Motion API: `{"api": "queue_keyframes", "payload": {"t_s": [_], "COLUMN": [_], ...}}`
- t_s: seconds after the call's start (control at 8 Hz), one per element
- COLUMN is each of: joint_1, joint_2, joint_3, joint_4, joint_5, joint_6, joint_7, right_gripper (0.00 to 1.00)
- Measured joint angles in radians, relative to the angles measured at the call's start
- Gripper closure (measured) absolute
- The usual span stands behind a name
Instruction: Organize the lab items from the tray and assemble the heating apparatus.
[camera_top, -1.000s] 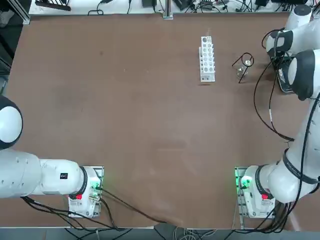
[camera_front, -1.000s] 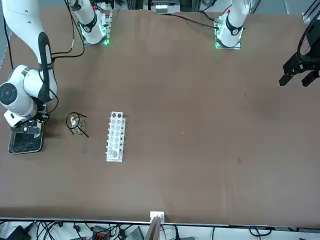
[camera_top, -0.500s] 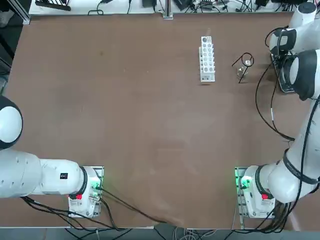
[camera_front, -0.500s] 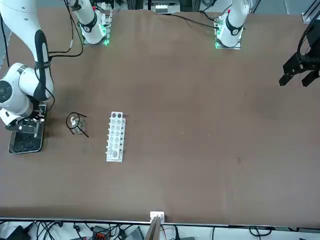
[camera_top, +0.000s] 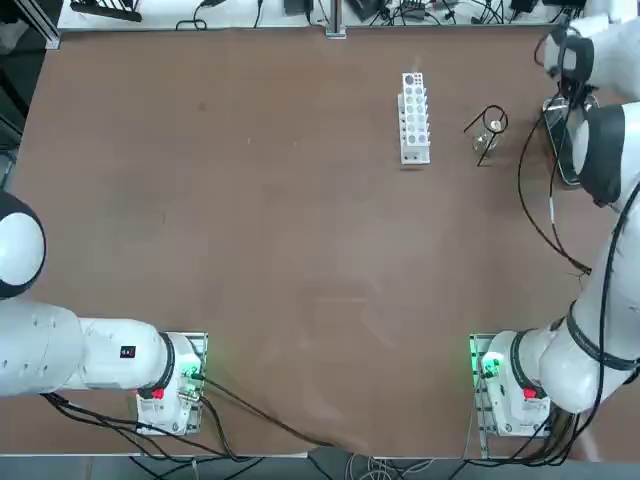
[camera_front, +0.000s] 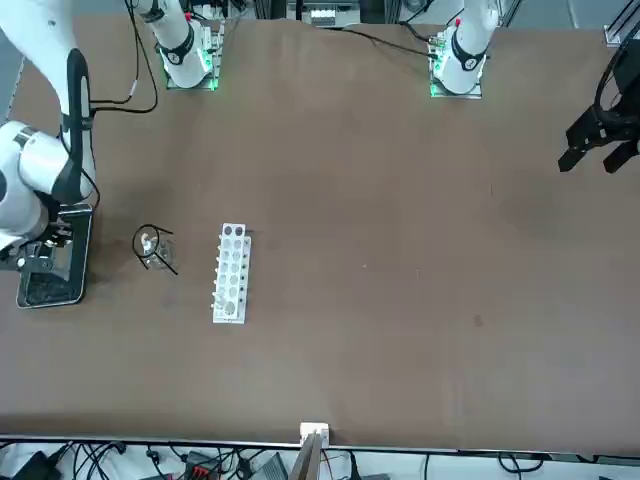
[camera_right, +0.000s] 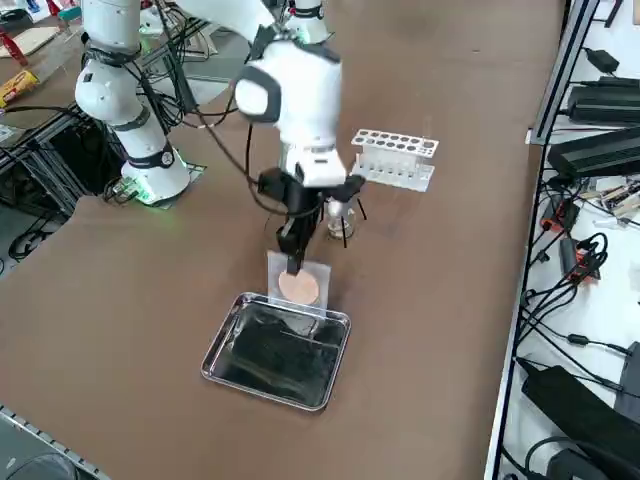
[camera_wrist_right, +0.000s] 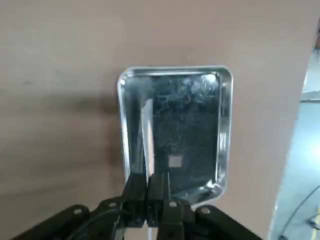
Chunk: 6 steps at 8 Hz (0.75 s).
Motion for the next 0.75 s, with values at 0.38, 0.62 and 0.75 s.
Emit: {"api": "queue_keyframes", "payload": {"t_s": [0.38,0.62,0.75], "joint_1": [0.112,0.218,0.28], "joint_2": [-0.002,0.01,0.021], "joint_3": [-0.007,-0.006,-0.004], "joint_4": [0.202,0.218,0.219], "joint_5": [-0.123,-0.19,-0.234], "joint_6": [-0.254,-0.289,-0.312], "joint_7": [-0.001,0.052,0.111], "right_gripper": [0.98,0.98,0.98]}}
